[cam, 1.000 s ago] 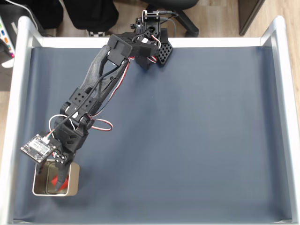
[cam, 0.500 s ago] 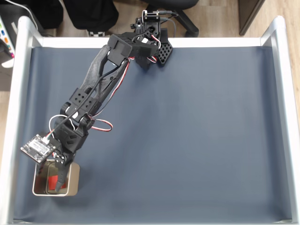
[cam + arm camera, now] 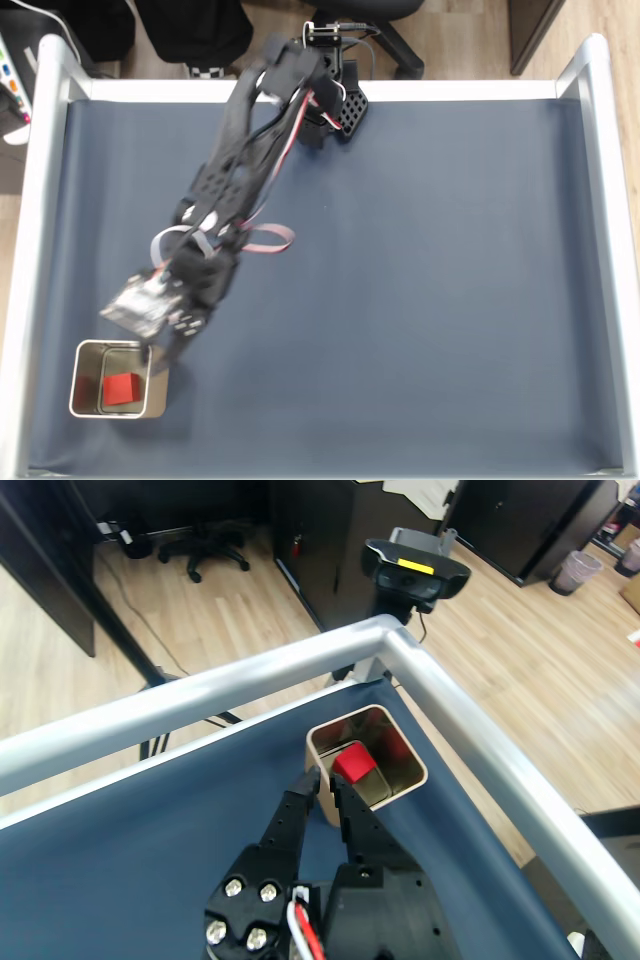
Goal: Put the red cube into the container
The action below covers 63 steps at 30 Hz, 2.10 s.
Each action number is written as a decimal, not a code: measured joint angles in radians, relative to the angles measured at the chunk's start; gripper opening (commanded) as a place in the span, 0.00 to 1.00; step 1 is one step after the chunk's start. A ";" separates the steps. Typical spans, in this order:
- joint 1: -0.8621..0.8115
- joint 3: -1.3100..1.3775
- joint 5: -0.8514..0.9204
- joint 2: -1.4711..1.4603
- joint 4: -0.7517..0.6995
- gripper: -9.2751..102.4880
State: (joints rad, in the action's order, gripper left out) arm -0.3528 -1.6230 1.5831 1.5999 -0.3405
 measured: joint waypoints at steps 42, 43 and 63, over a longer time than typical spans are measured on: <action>0.468 -1.511 -0.164 1.694 -0.440 0.08; 0.466 -1.511 -0.173 1.701 -0.479 0.08; 0.456 -1.511 -0.218 1.747 -0.894 0.08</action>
State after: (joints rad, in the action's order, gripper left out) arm 0.1028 -3.1339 1.3652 3.3471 -1.2349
